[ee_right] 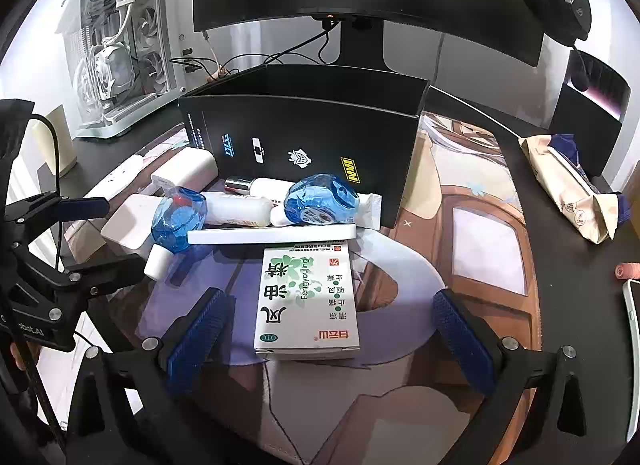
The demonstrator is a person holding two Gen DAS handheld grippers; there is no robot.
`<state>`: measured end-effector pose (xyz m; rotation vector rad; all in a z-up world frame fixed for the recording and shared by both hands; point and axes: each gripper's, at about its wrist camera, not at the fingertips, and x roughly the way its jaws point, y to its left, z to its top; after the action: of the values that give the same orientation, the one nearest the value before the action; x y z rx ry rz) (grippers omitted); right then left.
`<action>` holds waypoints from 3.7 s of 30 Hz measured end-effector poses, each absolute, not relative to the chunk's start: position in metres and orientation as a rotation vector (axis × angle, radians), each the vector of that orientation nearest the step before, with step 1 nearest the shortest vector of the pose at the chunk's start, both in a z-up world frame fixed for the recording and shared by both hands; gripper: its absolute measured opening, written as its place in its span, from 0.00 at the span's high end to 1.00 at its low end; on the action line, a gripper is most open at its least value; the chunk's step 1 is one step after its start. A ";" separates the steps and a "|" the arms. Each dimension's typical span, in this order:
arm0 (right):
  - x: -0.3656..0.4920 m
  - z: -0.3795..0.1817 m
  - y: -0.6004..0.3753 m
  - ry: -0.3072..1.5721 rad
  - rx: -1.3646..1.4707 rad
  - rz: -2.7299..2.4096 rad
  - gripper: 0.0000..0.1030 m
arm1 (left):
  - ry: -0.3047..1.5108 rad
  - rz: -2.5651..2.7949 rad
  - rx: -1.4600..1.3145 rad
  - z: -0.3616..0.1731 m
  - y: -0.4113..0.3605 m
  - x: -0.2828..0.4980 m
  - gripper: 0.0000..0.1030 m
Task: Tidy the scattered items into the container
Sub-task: 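Move the right gripper toward the white-green medicine box while the left gripper approaches the white square box, then close the right gripper on the white-green medicine box and lift it, then close the left gripper on the white square box and lift it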
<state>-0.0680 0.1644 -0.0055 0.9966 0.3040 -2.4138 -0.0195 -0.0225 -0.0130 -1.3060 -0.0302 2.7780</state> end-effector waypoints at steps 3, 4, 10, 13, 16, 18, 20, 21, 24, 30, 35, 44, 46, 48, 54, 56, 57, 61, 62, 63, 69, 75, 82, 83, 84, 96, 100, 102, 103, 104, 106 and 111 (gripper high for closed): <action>-0.068 -0.006 0.164 0.306 0.998 -2.413 0.01 | -0.003 2.774 -1.316 -0.016 -0.021 -0.021 0.00; -0.069 -0.006 0.164 0.308 0.996 -2.412 0.01 | -0.001 2.774 -1.314 -0.016 -0.020 -0.021 0.00; -0.067 -0.008 0.166 0.294 0.971 -2.422 0.01 | 0.006 2.768 -1.298 -0.016 -0.022 -0.020 0.00; -0.066 -0.008 0.165 0.296 0.970 -2.423 0.01 | 0.009 2.769 -1.288 -0.017 -0.023 -0.020 0.00; -0.065 -0.008 0.164 0.292 0.954 -2.431 0.01 | 0.010 2.772 -1.265 -0.017 -0.024 -0.018 0.00; -0.064 -0.009 0.164 0.292 0.940 -2.434 0.01 | 0.008 2.773 -1.263 -0.017 -0.024 -0.018 0.00; -0.062 -0.009 0.164 0.293 0.918 -2.432 0.02 | 0.012 2.774 -1.258 -0.018 -0.024 -0.018 0.00; -0.061 -0.009 0.165 0.293 0.907 -2.428 0.03 | 0.014 2.775 -1.253 -0.018 -0.025 -0.017 0.00; -0.057 -0.009 0.163 0.300 0.875 -2.399 0.14 | 0.015 2.778 -1.245 -0.018 -0.024 -0.017 0.00; -0.049 -0.007 0.158 0.318 0.820 -2.350 0.46 | 0.016 2.781 -1.239 -0.018 -0.024 -0.016 0.00; -0.045 -0.006 0.154 0.321 0.797 -2.332 0.61 | 0.018 2.783 -1.236 -0.018 -0.023 -0.015 0.00; -0.045 -0.006 0.154 0.325 0.794 -2.326 0.61 | 0.018 2.784 -1.233 -0.018 -0.023 -0.015 0.00; -0.044 -0.006 0.154 0.326 0.793 -2.329 0.61 | 0.019 2.785 -1.232 -0.018 -0.023 -0.015 0.00; -0.045 -0.006 0.154 0.324 0.795 -2.327 0.61 | 0.021 2.787 -1.225 -0.018 -0.023 -0.014 0.00; -0.045 -0.006 0.154 0.324 0.799 -2.327 0.61 | 0.021 2.788 -1.225 -0.018 -0.023 -0.014 0.00; -0.045 -0.006 0.154 0.328 0.800 -2.328 0.61 | 0.020 2.788 -1.225 -0.018 -0.023 -0.014 0.00; -0.045 -0.006 0.154 0.328 0.803 -2.328 0.61 | 0.021 2.789 -1.225 -0.018 -0.023 -0.014 0.00; -0.046 -0.006 0.156 0.324 0.811 -2.330 0.61 | 0.020 2.789 -1.225 -0.018 -0.023 -0.014 0.00; -0.046 -0.006 0.157 0.323 0.812 -2.331 0.61 | 0.021 2.788 -1.225 -0.018 -0.023 -0.014 0.00; -0.046 -0.005 0.157 0.323 0.813 -2.333 0.61 | 0.021 2.789 -1.224 -0.018 -0.023 -0.014 0.00; -0.045 -0.003 0.160 0.338 0.820 -2.347 0.61 | 0.020 2.791 -1.224 -0.017 -0.023 -0.015 0.00; -0.048 0.000 0.169 0.318 0.830 -2.373 0.61 | 0.020 2.792 -1.219 -0.017 -0.022 -0.016 0.00; -0.048 0.004 0.171 0.340 0.849 -2.413 0.61 | 0.017 2.792 -1.217 -0.017 -0.023 -0.016 0.00; -0.047 0.006 0.172 0.343 0.844 -2.423 0.61 | 0.015 2.793 -1.217 -0.017 -0.023 -0.017 0.00; -0.047 0.007 0.172 0.347 0.842 -2.427 0.61 | 0.017 2.793 -1.215 -0.017 -0.023 -0.017 0.00; -0.041 0.027 0.183 0.379 0.794 -2.489 0.61 | 0.009 2.810 -1.211 -0.018 -0.021 -0.021 0.00; -0.041 0.028 0.183 0.382 0.794 -2.492 0.61 | 0.004 2.817 -1.215 -0.018 -0.020 -0.023 0.00; -0.041 0.028 0.183 0.390 0.794 -2.493 0.61 | 0.002 2.821 -1.216 -0.018 -0.019 -0.023 0.00; -0.041 0.028 0.183 0.389 0.795 -2.493 0.61 | 0.002 2.822 -1.218 -0.018 -0.019 -0.023 0.00; -0.041 0.028 0.183 0.390 0.796 -2.492 0.61 | 0.001 2.822 -1.218 -0.018 -0.019 -0.023 0.00; -0.041 0.029 0.183 0.389 0.796 -2.494 0.61 | 0.001 2.823 -1.221 -0.019 -0.017 -0.024 0.00; -0.041 0.029 0.185 0.389 0.797 -2.497 0.61 | -0.005 2.826 -1.228 -0.019 -0.015 -0.027 0.00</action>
<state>-0.0407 0.1848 0.0295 0.7971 0.3892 -2.4966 -0.0266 -0.0148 -0.0186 -1.2281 -0.0048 2.8265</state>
